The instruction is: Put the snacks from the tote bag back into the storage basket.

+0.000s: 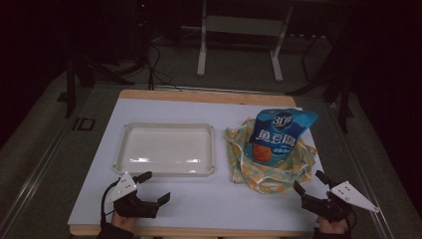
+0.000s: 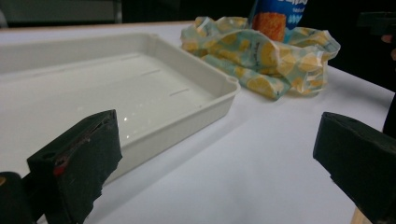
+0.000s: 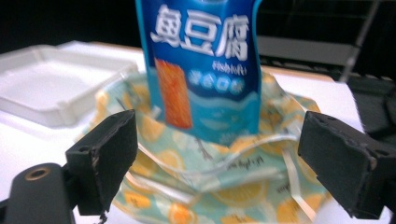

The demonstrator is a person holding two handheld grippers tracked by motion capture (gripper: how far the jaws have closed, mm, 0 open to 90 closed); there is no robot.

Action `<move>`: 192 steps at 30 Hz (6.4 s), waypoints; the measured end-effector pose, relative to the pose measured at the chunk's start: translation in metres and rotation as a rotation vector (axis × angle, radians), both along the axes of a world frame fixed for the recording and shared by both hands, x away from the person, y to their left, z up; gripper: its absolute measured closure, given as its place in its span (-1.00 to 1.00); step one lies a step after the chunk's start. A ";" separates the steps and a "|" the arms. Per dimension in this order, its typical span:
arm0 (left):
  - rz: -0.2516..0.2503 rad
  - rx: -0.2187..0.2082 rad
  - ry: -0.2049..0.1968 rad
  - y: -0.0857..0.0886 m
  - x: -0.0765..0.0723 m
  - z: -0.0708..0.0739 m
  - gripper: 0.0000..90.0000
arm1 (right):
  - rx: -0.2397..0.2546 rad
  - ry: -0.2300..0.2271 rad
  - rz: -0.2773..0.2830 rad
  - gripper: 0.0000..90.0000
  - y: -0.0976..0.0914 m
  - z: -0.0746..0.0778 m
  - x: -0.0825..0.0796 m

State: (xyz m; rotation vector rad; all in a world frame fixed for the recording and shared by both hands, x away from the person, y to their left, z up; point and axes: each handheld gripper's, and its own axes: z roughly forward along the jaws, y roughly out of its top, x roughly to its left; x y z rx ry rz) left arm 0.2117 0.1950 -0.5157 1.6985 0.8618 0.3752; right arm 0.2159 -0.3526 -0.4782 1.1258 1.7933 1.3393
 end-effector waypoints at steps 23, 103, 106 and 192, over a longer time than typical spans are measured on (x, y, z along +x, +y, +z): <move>-0.051 0.036 0.049 -0.012 0.010 0.012 -0.96 | -0.014 0.075 0.064 -0.73 -0.003 0.012 0.006; -0.306 0.080 0.009 -0.210 0.138 0.083 -0.70 | -0.033 0.057 0.157 -0.62 0.016 0.051 0.079; -0.300 0.081 0.006 -0.217 0.146 0.085 -0.68 | -0.036 0.058 0.144 -0.62 0.016 0.052 0.085; -0.236 0.146 0.024 -0.272 0.176 0.134 0.97 | -0.094 0.104 0.098 0.97 0.026 0.093 0.111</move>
